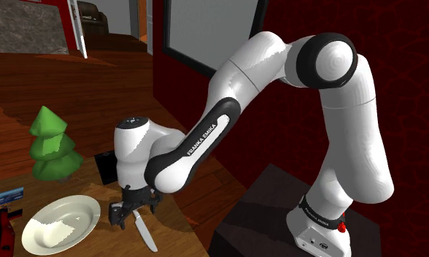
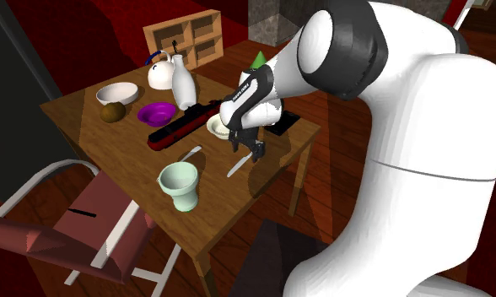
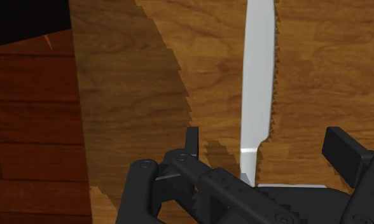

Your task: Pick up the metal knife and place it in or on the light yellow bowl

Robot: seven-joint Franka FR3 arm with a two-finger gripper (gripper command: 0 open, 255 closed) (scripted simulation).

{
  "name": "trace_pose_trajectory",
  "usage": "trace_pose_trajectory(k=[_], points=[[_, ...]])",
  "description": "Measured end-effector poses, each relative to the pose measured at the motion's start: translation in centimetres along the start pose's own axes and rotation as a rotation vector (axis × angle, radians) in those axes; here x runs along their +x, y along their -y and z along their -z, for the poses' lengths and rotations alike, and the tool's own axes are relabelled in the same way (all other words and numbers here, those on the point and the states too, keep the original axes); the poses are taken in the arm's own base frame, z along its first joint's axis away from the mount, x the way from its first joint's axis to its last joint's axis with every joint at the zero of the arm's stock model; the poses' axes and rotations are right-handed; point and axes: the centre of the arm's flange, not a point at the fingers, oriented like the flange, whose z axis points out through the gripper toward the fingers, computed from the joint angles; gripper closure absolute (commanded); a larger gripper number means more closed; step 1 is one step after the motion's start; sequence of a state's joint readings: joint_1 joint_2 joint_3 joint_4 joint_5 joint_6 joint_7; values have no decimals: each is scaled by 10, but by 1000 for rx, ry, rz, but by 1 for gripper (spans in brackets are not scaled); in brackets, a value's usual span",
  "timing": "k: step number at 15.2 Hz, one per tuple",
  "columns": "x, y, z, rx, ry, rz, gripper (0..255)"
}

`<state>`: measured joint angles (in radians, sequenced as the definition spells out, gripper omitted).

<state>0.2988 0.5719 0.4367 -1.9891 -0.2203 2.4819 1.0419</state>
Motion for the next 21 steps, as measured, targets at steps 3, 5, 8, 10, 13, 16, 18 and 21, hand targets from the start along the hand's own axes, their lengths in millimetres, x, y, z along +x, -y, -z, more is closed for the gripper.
trace_pose_trajectory(k=[3, 5, 8, 10, 13, 16, 18, 21], points=[[-1, 0, -6, 0, 0, 0, 0], [-1, 0, -7, 0, 0, 0, 0], [-1, 0, -7, 0, 0, 0, 255], [0, -1, -4, -9, 1, -2, 255], [0, -2, -4, -10, 1, -2, 255], [0, -1, -4, -6, 0, 0, 255], [0, -1, -4, -3, -2, -1, 255], [-1, 0, 5, -1, -1, -1, 255]])
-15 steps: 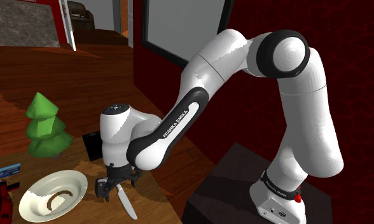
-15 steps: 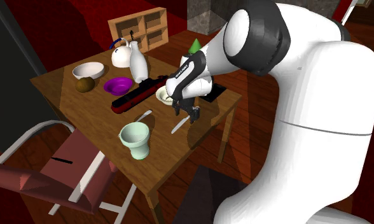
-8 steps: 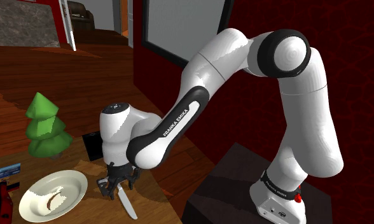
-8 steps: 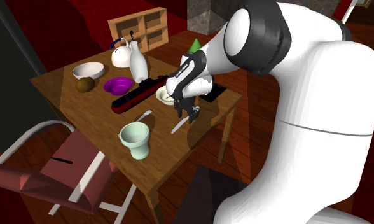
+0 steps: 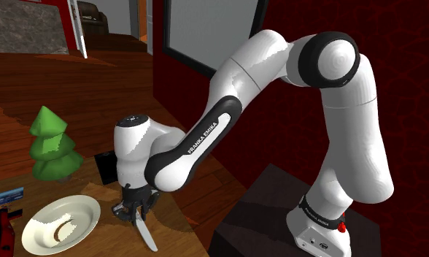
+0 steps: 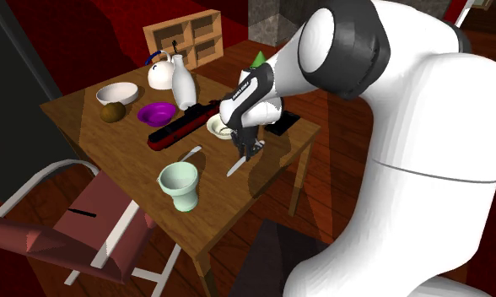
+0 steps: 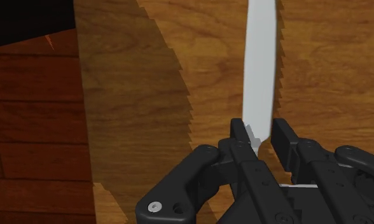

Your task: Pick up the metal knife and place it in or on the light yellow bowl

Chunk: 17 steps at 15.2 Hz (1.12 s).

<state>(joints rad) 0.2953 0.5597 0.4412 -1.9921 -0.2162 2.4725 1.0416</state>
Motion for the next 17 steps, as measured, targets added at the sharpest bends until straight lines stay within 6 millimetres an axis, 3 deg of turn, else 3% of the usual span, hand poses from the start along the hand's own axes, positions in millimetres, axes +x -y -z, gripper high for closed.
trace_pose_trajectory(k=[17], points=[[-8, 3, 87, 2, 0, 1, 255]])
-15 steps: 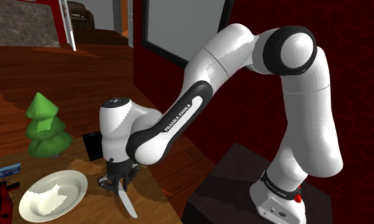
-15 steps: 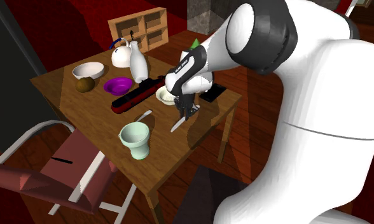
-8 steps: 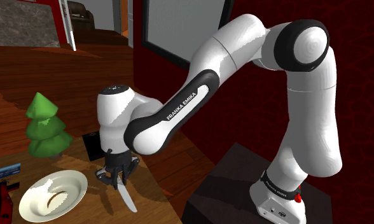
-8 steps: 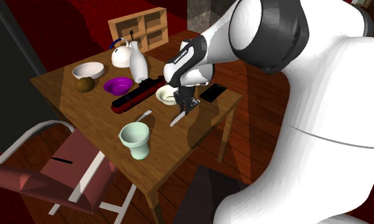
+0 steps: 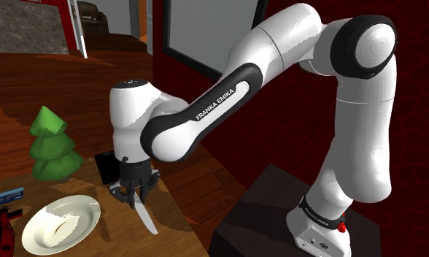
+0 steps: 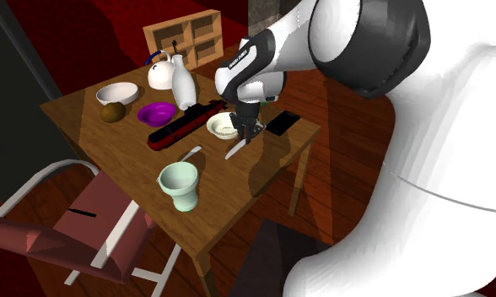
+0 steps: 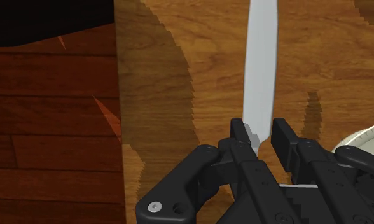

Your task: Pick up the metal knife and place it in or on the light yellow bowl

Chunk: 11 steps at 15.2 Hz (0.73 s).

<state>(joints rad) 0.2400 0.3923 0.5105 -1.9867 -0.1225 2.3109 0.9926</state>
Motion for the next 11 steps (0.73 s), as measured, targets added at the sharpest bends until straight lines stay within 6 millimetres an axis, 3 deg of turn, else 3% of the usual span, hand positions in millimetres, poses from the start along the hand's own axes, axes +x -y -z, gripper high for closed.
trace_pose_trajectory(k=[5, 8, 11], points=[[1, 9, 21, 0, 0, 0, 255], [15, 35, 24, 1, 1, 1, 255], [31, 74, 24, 1, 1, 2, 255]])
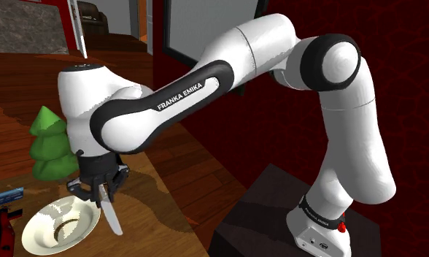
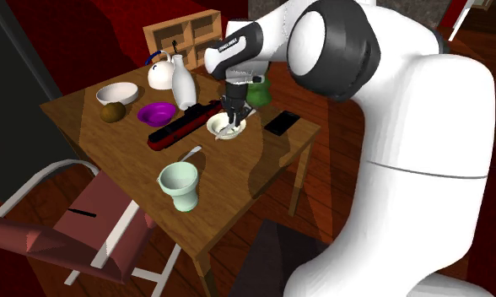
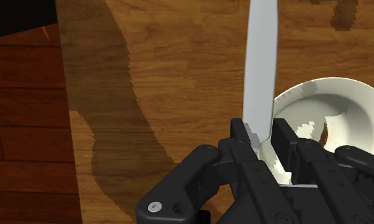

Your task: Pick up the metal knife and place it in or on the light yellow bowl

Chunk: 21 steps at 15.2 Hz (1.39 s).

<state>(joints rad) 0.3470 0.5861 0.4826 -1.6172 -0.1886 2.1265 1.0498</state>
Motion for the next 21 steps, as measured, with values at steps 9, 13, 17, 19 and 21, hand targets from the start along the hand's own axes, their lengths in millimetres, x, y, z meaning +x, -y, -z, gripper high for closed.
trace_pose_trajectory(k=[9, 13, 17, 19, 21], points=[[46, 95, -2, 0, 0, 0, 255], [51, 96, -22, -2, 0, -1, 255], [52, 96, -43, -2, -1, -2, 255], [54, 95, -53, -2, -1, -2, 255], [55, 95, -63, -2, -1, -2, 255]])
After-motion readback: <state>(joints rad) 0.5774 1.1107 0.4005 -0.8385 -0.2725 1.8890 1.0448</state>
